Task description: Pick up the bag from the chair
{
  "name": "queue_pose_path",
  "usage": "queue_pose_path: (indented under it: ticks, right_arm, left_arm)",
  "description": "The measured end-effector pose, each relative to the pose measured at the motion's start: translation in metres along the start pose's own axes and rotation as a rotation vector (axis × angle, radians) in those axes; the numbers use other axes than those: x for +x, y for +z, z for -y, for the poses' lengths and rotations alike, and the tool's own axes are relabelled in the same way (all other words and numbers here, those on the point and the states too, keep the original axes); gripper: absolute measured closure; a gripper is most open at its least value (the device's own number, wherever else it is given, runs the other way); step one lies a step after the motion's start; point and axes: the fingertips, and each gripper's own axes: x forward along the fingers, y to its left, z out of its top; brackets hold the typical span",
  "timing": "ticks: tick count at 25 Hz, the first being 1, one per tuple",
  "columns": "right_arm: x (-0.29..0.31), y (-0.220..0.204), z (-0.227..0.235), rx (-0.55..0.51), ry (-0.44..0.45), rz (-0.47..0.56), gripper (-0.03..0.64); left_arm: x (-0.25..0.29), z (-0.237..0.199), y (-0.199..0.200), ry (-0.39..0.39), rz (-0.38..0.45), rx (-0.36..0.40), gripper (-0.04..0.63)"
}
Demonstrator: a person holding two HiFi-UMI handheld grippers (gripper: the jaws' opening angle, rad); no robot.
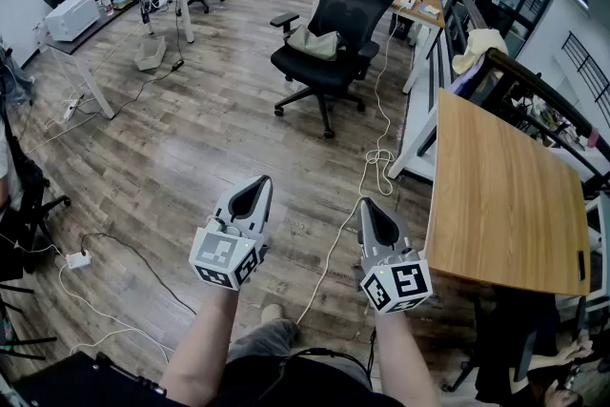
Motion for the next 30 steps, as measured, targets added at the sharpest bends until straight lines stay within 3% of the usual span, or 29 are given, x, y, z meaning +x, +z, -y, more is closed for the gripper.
queue_pose_path:
  ticks: [11,21,30]
  right_arm:
    - [0.045,-0.003,-0.022,-0.022,-0.032,-0.023,0.611]
    - [0.091,0.0,-0.041,-0.011,0.047,-0.006,0.609]
    - [0.159,-0.017,-0.031,-0.021,0.077,-0.022,0.609]
  left_arm:
    - [0.013,-0.058,0.002,-0.024,-0.002,-0.033,0.598]
    - [0.012,-0.095,0.009,0.016,0.008,-0.047,0.598]
    - [0.055,-0.14,0.001,0.047,0.003,-0.056,0.598]
